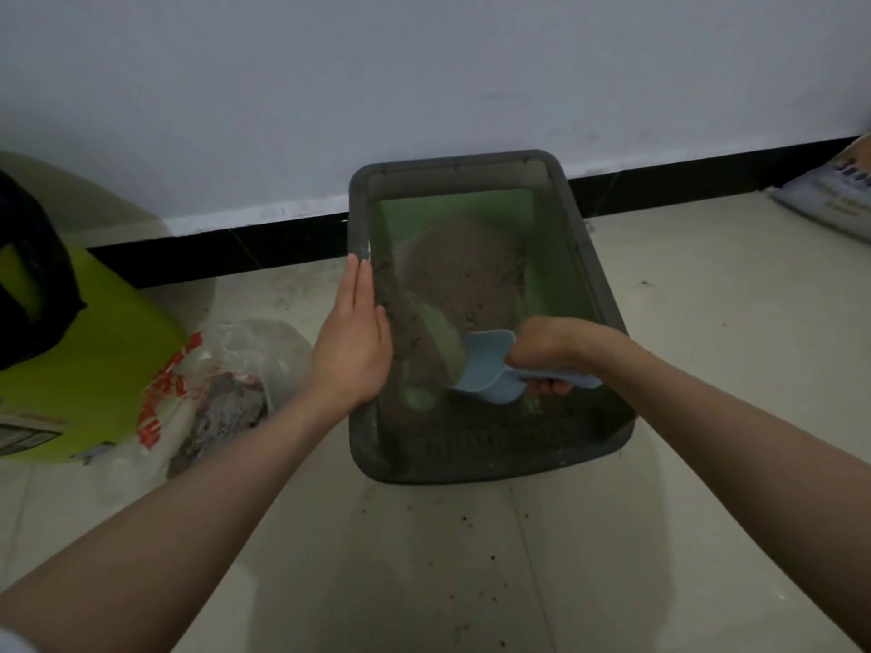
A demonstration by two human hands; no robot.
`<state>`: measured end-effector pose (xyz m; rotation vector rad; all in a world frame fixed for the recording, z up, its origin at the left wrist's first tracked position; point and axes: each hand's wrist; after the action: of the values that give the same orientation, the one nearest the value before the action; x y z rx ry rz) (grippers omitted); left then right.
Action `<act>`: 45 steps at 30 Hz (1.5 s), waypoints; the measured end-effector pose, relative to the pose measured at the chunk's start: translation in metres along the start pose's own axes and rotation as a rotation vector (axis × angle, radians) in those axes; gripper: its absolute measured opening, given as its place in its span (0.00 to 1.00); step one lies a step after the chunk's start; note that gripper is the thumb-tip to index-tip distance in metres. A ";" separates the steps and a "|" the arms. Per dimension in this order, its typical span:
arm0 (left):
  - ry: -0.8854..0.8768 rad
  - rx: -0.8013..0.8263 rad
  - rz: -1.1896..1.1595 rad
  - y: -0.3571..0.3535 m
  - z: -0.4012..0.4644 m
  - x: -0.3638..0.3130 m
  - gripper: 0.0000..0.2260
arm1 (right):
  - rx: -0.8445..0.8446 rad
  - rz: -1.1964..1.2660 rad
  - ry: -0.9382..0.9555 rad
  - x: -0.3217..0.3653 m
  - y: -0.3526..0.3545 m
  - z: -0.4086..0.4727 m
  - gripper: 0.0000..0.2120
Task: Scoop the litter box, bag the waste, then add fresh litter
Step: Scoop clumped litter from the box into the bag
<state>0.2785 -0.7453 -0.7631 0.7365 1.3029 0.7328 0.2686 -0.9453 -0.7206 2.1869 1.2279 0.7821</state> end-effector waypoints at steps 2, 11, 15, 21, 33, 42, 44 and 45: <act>0.001 -0.015 -0.008 -0.001 0.001 0.000 0.24 | -0.006 0.056 -0.068 -0.006 0.008 0.006 0.10; 0.002 -0.042 -0.095 -0.003 0.001 0.003 0.24 | -0.143 0.884 -0.315 -0.015 -0.038 0.017 0.09; -0.008 -0.035 -0.090 -0.003 0.000 0.006 0.24 | -0.335 0.909 -0.357 -0.001 -0.031 0.042 0.12; -0.026 -0.055 -0.100 -0.006 0.000 0.008 0.25 | -0.498 0.082 -0.117 0.021 0.013 0.067 0.17; -0.034 -0.081 -0.161 -0.009 -0.003 0.006 0.24 | -0.456 -0.429 0.177 0.037 0.004 0.066 0.16; -0.006 -0.061 -0.137 -0.003 -0.002 0.005 0.25 | -0.335 -0.787 0.423 0.034 0.005 0.003 0.14; -0.005 -0.057 -0.143 -0.003 -0.002 0.005 0.24 | -0.404 -0.710 0.308 0.036 0.015 0.007 0.14; -0.006 -0.054 -0.142 -0.003 -0.002 0.005 0.24 | -0.434 -0.656 0.245 0.036 0.019 0.012 0.14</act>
<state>0.2774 -0.7429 -0.7683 0.5951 1.3110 0.6483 0.3037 -0.9243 -0.7077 1.2556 1.5896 0.9289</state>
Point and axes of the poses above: each hand's wrist, its own z-axis towards the middle knuckle, its own y-axis out of the back of the hand, x = y × z, and after that the axes turned 11 degrees about -x, right-handed
